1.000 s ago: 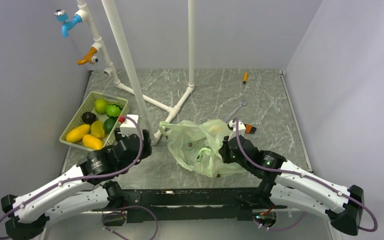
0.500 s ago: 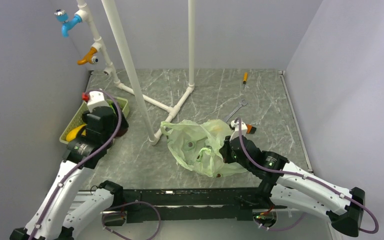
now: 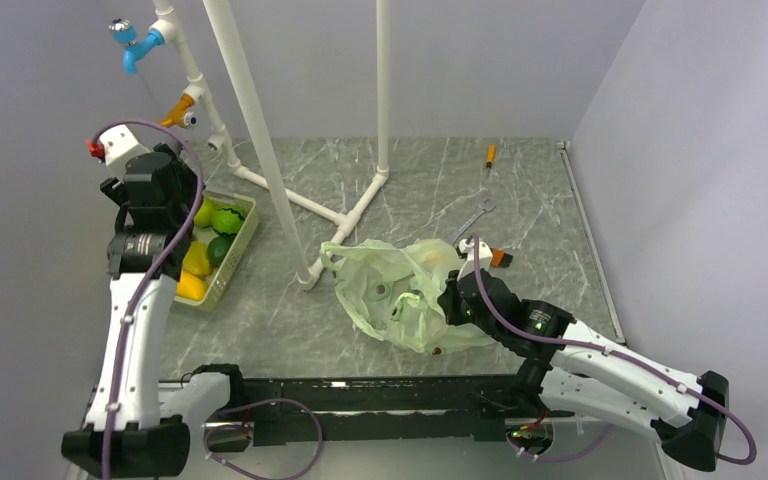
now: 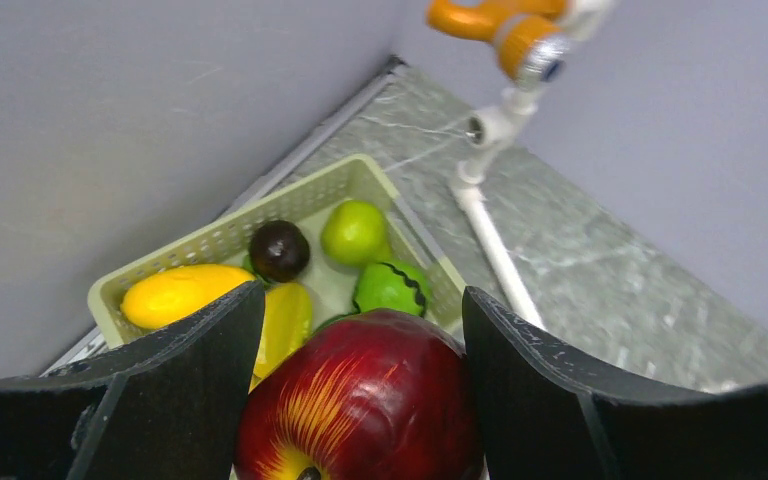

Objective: Take the fake fruits out of the plastic bag
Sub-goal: Place the fake fruit in the bin.

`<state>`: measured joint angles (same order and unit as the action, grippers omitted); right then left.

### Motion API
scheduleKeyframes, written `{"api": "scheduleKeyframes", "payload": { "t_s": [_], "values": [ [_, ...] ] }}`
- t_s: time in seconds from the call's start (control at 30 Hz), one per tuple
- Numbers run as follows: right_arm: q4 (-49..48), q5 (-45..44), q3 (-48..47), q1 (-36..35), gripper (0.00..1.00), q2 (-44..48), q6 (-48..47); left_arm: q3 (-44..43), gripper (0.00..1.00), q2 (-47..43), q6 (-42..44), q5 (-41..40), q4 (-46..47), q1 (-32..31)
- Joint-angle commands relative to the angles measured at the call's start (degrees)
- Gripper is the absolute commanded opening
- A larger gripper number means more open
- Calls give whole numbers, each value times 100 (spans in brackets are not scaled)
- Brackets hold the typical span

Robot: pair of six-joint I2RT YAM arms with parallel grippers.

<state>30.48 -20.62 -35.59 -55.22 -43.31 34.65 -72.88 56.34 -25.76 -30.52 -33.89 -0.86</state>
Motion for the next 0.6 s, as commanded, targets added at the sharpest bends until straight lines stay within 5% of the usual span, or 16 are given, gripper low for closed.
{"api": "scheduleKeyframes", "payload": {
  "t_s": [0.0,0.1,0.2,0.57],
  "values": [
    [8,-120,-211,-8,0,24,-51,478,0,427,-239,-236,639,720],
    [46,-98,-245,-5,0,-45,-17,902,0,785,-900,1087,699,1807],
    [-28,-59,-266,-6,0,-125,-70,921,0,1361,-1074,1920,806,2215],
    [28,58,-357,-6,0,-75,-20,415,0,3124,-552,1928,574,2340]
  ]
}}
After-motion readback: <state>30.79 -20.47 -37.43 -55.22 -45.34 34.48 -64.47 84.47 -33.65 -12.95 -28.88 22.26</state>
